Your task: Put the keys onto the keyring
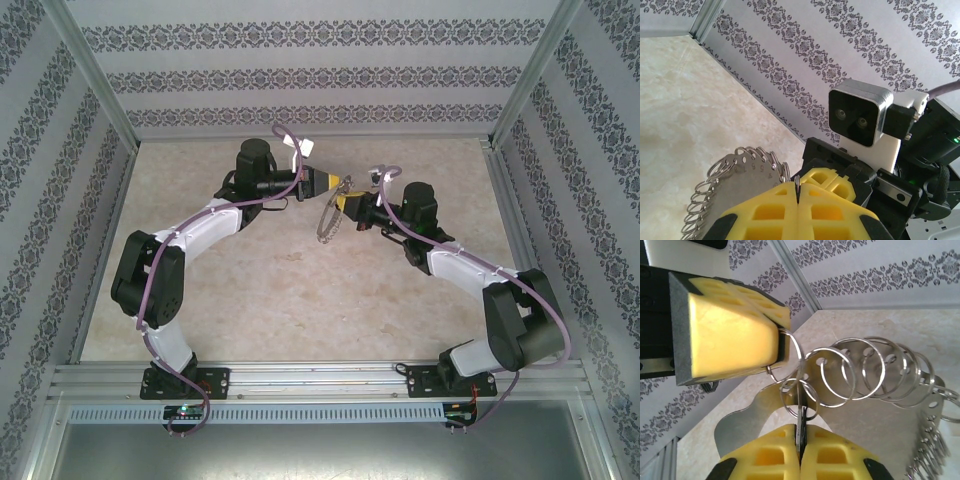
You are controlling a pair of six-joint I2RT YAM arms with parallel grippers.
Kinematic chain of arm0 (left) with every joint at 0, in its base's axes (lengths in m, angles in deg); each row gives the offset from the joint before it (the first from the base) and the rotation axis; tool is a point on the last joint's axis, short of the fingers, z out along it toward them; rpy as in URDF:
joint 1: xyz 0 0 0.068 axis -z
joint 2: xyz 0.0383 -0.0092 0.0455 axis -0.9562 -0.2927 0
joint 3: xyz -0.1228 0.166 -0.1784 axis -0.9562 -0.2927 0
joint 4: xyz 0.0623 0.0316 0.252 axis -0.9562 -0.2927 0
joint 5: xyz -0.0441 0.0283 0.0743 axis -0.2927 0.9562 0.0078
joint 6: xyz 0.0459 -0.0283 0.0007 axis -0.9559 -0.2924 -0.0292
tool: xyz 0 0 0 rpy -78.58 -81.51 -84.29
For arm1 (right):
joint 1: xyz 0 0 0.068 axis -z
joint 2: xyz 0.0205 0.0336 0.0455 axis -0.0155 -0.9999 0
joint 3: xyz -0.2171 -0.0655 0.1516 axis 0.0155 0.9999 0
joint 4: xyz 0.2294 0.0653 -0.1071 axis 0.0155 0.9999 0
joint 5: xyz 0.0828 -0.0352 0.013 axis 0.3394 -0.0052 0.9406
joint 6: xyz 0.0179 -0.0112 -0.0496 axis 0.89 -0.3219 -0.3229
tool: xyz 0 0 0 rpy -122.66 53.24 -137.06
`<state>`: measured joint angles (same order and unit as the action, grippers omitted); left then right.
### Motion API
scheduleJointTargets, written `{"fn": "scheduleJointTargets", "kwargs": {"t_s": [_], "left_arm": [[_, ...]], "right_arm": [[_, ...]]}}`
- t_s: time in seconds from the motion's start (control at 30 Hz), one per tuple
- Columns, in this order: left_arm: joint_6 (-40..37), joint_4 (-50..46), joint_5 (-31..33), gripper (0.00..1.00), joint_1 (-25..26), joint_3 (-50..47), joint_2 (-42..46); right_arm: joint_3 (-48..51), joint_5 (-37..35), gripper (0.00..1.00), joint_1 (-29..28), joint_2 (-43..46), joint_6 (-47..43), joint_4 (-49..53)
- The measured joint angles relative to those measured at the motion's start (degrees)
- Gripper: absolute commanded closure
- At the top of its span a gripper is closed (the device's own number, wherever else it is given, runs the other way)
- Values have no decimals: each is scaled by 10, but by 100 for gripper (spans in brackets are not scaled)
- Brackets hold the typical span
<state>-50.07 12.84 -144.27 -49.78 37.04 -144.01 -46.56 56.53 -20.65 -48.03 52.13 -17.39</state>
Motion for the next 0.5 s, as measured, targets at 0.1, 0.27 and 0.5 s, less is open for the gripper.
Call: {"fn": "scheduleJointTargets", "kwargs": {"t_s": [0.1, 0.27, 0.5], "left_arm": [[4, 12, 6, 100, 0, -8, 0], [17, 40, 21, 100, 0, -30, 6], [45, 105, 36, 100, 3, -64, 12]], "right_arm": [[3, 2, 100, 0, 0, 0, 1], [3, 10, 100, 0, 0, 1, 3], [-13, 34, 100, -14, -18, 16, 1]]}}
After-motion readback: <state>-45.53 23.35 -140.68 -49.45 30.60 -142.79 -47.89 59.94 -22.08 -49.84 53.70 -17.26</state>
